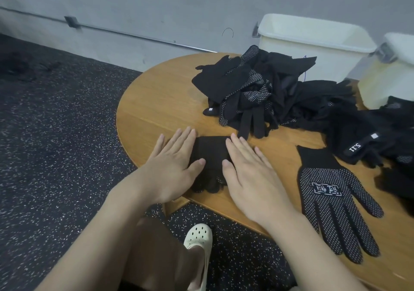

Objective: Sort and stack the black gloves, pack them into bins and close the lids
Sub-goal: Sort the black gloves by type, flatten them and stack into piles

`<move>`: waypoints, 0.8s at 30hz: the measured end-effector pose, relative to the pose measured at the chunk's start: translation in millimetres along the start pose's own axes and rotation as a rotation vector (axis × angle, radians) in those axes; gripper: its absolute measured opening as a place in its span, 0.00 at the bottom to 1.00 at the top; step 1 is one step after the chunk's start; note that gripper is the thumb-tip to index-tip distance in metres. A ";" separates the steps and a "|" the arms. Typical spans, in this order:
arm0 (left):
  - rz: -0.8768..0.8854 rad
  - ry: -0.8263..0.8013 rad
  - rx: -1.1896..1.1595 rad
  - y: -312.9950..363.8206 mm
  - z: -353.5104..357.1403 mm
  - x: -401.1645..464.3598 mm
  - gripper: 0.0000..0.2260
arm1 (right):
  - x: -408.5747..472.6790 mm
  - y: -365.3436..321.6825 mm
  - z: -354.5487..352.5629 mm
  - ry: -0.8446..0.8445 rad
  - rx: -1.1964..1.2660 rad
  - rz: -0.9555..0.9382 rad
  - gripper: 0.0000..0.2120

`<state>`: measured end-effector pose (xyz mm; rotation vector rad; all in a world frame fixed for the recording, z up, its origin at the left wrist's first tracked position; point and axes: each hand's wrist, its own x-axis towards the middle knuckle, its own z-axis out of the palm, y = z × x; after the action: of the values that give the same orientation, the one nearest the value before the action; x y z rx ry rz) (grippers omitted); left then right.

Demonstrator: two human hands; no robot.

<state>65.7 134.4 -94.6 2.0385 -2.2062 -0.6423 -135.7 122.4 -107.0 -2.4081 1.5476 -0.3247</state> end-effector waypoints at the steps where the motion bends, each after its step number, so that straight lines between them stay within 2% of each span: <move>1: 0.000 0.059 -0.046 2.5 -0.8 1.4 0.35 | -1.8 0.2 -2.6 0.006 0.011 0.019 0.29; 3: 0.035 0.291 -0.162 13.4 -6.8 12.4 0.37 | -4.1 1.4 -9.3 0.065 0.060 0.042 0.30; 4: 0.063 0.428 -0.218 20.5 -13.6 21.8 0.35 | -3.7 2.5 -12.6 0.127 0.092 0.034 0.30; 7: 0.142 0.688 -0.282 38.2 -37.0 62.5 0.21 | -1.2 8.6 -19.1 0.311 0.208 0.009 0.29; 10: 0.178 0.717 -0.297 52.4 -52.3 101.1 0.17 | 0.4 17.4 -24.0 0.415 0.274 -0.010 0.26; 14: 0.167 0.744 -0.261 68.3 -60.7 131.0 0.18 | 4.3 27.1 -27.6 0.440 0.303 -0.002 0.24; 19: 0.123 0.744 -0.239 69.9 -63.4 142.5 0.03 | 5.6 31.7 -29.0 0.470 0.329 -0.018 0.18; 24: 0.091 0.766 -0.389 69.2 -88.9 134.9 0.04 | 0.6 31.6 -33.9 0.512 0.339 -0.029 0.16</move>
<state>14.0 -16.3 -20.4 1.5989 -1.5672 -0.1928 -173.4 106.0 -85.6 -2.1766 1.4850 -1.1818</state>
